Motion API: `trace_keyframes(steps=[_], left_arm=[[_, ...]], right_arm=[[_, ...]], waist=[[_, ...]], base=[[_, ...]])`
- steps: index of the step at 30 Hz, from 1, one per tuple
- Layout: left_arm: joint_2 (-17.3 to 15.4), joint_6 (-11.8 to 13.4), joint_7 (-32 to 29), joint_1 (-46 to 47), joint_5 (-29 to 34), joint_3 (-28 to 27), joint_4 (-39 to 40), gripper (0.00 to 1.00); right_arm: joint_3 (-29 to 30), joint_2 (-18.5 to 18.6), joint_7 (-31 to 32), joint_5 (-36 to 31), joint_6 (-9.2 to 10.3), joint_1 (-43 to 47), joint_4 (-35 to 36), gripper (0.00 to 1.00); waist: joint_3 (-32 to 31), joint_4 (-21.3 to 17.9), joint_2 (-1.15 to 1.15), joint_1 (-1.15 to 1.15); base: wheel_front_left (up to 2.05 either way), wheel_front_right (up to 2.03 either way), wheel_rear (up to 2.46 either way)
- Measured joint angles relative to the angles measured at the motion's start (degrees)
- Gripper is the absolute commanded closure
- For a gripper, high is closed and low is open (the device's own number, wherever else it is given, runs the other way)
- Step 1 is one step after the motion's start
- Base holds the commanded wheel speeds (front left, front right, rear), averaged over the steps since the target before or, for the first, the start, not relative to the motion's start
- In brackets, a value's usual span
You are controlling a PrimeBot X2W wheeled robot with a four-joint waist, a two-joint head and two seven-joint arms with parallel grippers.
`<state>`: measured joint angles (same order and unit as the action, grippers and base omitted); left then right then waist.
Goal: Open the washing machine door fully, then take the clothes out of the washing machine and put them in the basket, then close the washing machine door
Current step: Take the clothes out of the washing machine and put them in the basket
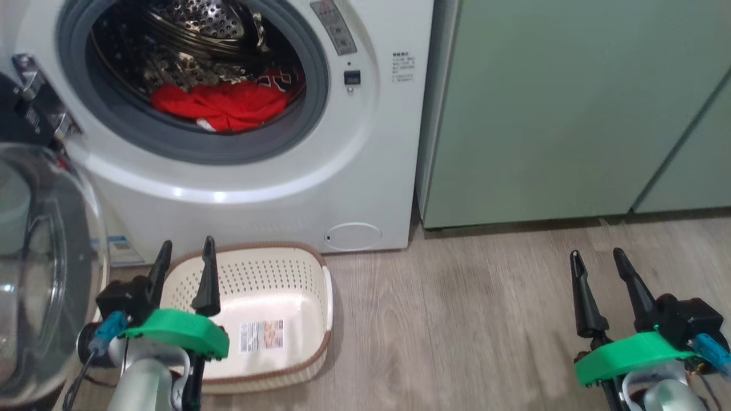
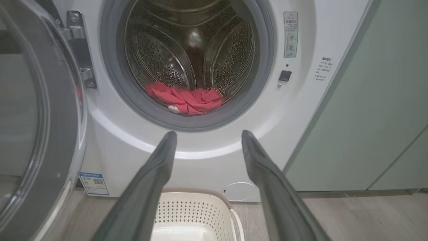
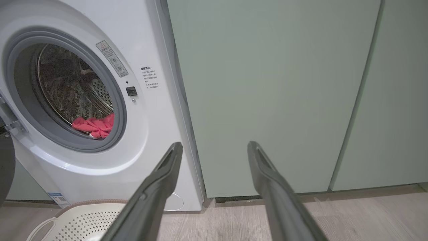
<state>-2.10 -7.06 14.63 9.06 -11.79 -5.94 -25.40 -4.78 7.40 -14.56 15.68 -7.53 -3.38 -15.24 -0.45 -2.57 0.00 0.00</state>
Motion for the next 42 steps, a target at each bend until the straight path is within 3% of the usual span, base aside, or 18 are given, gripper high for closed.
trace_keyframes(steps=[9, 19, 27, 33, 42], left_arm=[[0.0, 0.6, 0.0, 1.5, -0.4, 0.4, 0.0, 0.0], [0.0, 2.1, 0.0, 1.5, 0.0, 1.8, -1.3, 0.0], [-0.4, 2.6, 0.0, 3.1, 3.7, 4.1, -9.7, 0.0], [-1.6, 3.1, -4.7, 15.1, 4.3, 5.0, -17.8, 0.0], [-4.6, 4.1, -18.6, 36.5, 3.7, 4.7, -27.6, 0.0]], right_arm=[[-0.2, 0.0, 0.0, 0.0, 0.0, -0.7, 0.0, 0.0], [-0.3, 0.0, 0.0, 0.0, 0.0, -1.3, 0.0, 0.0], [-0.2, 0.0, 0.0, 0.0, 0.0, -1.3, 0.0, 0.0], [-0.4, 0.0, 0.0, 0.0, 0.0, -4.1, 0.0, 0.0], [-0.8, -0.3, 0.0, 0.0, 0.0, -9.1, 0.8, 0.0]], waist=[[0.7, 0.1, 0.0, 0.0], [1.1, -0.1, 0.0, 0.0], [2.5, -0.7, 0.0, 0.0], [6.7, -1.6, 0.0, 0.0], [15.5, -4.5, 0.0, 0.0]], base=[[1.7, -1.61, -0.09], [0.36, -0.36, 0.0], [0.0, 0.0, 0.0], [0.0, 0.0, 0.0], [0.0, 0.0, 0.0]])
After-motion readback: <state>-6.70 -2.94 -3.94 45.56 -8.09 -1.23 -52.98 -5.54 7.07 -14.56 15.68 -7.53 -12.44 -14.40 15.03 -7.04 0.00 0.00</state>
